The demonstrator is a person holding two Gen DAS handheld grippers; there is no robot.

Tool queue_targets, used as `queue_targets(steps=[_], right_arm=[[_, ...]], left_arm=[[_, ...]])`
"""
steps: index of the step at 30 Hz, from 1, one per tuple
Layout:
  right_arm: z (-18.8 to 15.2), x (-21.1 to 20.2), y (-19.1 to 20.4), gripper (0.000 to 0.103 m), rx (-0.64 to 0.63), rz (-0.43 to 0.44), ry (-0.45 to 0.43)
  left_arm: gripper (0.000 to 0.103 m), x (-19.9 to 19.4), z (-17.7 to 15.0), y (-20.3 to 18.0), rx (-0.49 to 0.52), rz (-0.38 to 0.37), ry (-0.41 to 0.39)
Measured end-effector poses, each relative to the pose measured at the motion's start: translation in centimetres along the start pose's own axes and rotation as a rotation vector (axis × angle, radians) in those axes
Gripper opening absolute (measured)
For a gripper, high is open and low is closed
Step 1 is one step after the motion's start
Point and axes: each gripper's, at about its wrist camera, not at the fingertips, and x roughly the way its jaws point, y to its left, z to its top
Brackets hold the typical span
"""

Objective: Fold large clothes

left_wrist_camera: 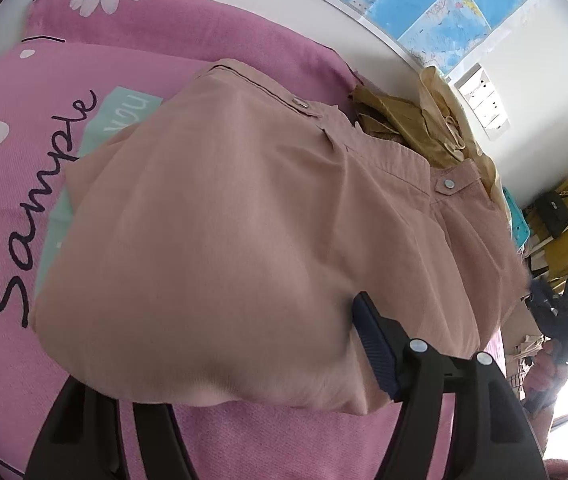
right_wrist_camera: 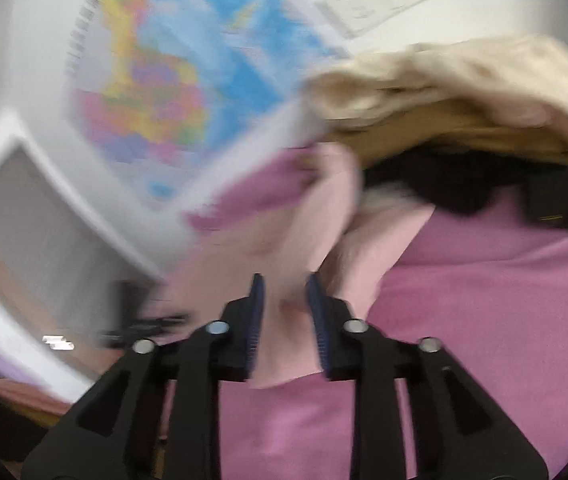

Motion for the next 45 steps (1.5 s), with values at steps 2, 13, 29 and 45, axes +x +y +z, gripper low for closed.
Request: queue_targets(steps=[2,13,29,45], right_arm=[[-1.0,0.8,-1.8,0.032,0.037,-0.033,0.045],[-2.6,3.1,-1.9,0.062,-0.099,-0.015,0.033],[-2.9,-1.0,-1.4,0.027,-0.106,-0.017,0.088],[6.5,9.5,3.7,0.003,-0.322,-0.077,0.107]], left_arm=[[0.067,0.0,0.1,0.1,0.0,-0.002,0.002],[0.066,-0.5,-0.5,-0.1,0.013,0.048,0.001],[0.066,-1.1,-0.9,-0.1,-0.008,0.08,0.008],[0.065,-1.1,-0.8,0.0,0.0,0.077,0.001]])
